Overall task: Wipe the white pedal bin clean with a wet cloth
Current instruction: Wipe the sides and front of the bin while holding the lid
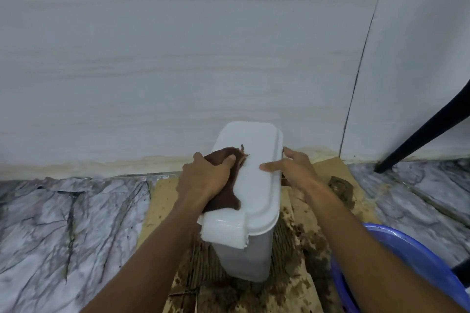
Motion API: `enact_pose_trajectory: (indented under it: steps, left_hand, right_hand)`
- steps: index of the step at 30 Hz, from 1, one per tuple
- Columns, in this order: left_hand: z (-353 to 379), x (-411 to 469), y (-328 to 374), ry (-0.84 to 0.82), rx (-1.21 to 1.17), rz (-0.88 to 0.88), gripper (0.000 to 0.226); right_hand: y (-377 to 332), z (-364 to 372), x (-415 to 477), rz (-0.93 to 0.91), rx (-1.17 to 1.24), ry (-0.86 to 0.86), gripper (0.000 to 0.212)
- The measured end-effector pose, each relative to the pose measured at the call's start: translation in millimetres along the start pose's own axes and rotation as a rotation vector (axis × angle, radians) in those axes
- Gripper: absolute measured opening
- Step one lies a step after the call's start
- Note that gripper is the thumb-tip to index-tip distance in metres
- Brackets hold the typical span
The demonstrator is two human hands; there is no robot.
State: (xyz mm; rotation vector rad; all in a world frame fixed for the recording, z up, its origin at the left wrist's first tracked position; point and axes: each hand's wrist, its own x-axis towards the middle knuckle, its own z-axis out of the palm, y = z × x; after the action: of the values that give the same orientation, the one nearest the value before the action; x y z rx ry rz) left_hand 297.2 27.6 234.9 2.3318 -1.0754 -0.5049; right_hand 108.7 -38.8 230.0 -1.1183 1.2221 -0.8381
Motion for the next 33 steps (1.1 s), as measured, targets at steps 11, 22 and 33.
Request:
enact_pose_trajectory:
  steps: [11, 22, 33]
  left_hand:
    - [36.9, -37.4, -24.9, 0.033, -0.281, 0.159, 0.094]
    - [50.9, -60.5, -47.9, 0.064, -0.218, 0.575, 0.075]
    - [39.0, 23.4, 10.8, 0.201, -0.355, 0.674, 0.066]
  right_hand:
    - [25.6, -1.4, -11.5, -0.217, -0.466, 0.079, 0.065]
    - [80.7, -23.1, -64.7, -0.809, -0.739, -0.257, 0.124]
    - [-17.2, -13.5, 31.0, -0.704, -0.503, -0.169, 0.082]
